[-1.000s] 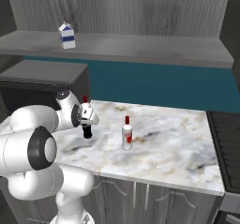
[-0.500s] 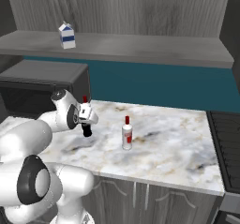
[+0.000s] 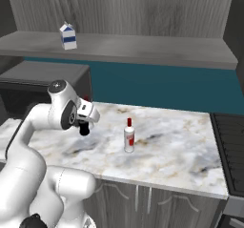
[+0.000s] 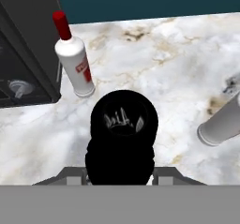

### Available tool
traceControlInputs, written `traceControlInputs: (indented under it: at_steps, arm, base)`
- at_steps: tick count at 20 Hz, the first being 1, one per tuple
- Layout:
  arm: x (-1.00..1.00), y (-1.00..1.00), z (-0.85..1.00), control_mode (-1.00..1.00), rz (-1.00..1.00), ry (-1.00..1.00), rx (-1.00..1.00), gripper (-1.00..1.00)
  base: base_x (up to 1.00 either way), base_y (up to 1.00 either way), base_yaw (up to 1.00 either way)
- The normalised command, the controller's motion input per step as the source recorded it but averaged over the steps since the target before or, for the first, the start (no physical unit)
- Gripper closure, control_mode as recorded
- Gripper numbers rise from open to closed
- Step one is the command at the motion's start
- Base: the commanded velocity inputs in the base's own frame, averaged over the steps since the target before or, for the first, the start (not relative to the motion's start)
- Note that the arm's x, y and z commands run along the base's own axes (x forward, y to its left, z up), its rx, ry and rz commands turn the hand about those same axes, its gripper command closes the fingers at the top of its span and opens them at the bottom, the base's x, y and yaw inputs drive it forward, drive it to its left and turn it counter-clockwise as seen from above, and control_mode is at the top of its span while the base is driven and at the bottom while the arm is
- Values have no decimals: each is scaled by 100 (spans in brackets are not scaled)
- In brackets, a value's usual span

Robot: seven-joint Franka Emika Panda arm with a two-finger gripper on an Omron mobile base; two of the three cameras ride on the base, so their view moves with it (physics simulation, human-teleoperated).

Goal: Sort all alcoholic drinks to one cabinet, and non-alcoholic drinks to the other.

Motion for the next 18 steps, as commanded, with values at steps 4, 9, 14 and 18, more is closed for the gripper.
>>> traceControlInputs:
  at_steps: [4,9,14,18]
  arm:
    - [-48,-13,100,-100,-1,0,1,100]
    - [-35,-6,100,-100,-1,0,0,100]
    - [-24,-9,100,-100,0,-3,0,100]
    - [-4,-6,94,-100,0,-5,0,100]
  base:
    - [0,0,0]
    - [0,0,0]
    - [0,0,0]
    - [0,0,0]
